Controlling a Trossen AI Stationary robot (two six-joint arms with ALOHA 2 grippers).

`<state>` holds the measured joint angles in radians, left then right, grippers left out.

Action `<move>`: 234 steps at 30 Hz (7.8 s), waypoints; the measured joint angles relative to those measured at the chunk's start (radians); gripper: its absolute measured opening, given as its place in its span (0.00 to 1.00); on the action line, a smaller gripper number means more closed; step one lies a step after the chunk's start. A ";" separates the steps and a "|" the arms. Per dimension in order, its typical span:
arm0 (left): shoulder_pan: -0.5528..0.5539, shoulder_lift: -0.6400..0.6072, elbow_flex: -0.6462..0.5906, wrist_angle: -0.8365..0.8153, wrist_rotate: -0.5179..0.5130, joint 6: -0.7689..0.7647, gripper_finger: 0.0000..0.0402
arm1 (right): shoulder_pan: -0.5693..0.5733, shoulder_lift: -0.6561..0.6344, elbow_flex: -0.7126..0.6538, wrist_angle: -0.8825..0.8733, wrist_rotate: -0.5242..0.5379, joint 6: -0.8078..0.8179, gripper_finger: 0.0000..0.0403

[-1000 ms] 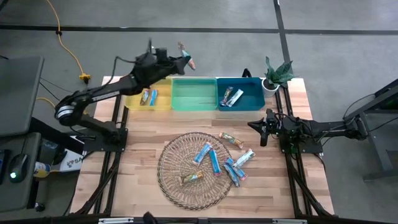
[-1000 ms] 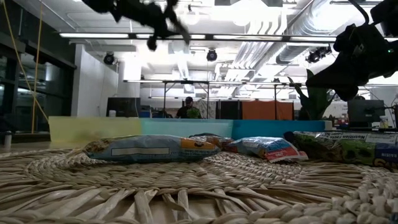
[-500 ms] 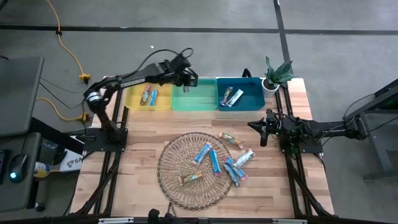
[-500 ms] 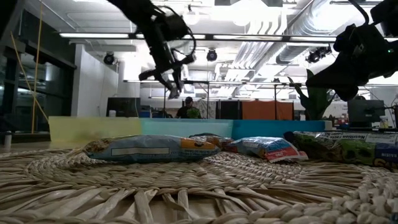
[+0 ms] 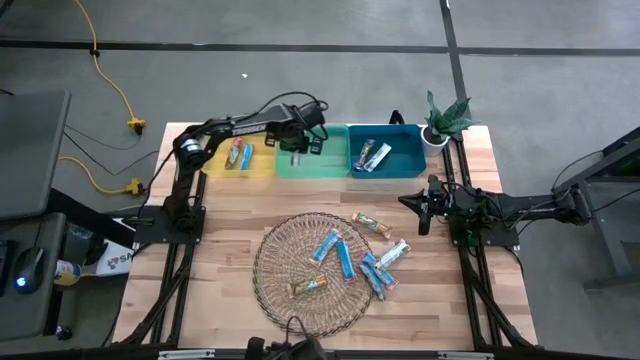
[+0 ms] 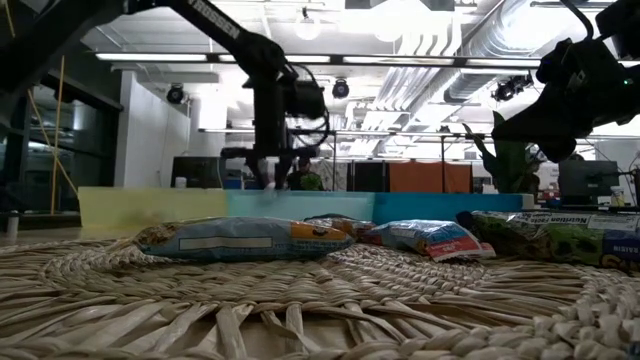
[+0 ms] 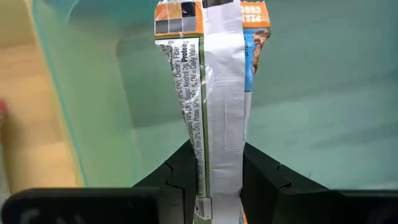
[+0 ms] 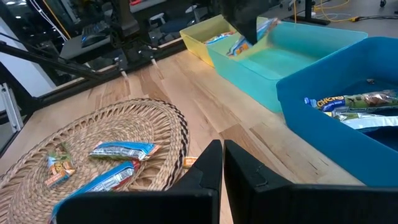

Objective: Pick and place Granola Bars by type
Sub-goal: Put the yellow granola bar into the green bin

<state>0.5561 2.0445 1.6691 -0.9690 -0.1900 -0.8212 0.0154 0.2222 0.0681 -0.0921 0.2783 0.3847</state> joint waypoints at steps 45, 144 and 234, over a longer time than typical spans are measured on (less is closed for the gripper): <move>-0.007 -0.255 0.035 0.091 0.090 0.436 0.56 | 0.000 0.000 0.000 0.000 0.000 0.000 0.00; -1.044 -0.074 -0.071 0.060 0.100 0.059 0.56 | 0.000 0.000 0.000 0.000 0.000 0.000 0.00; -0.991 -0.486 -0.079 0.059 -0.246 0.199 0.14 | 0.000 0.001 0.000 0.001 0.000 0.000 0.00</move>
<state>-0.4347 1.5584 1.5897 -0.9103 -0.4357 -0.6217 0.0158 0.2229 0.0681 -0.0909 0.2779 0.3847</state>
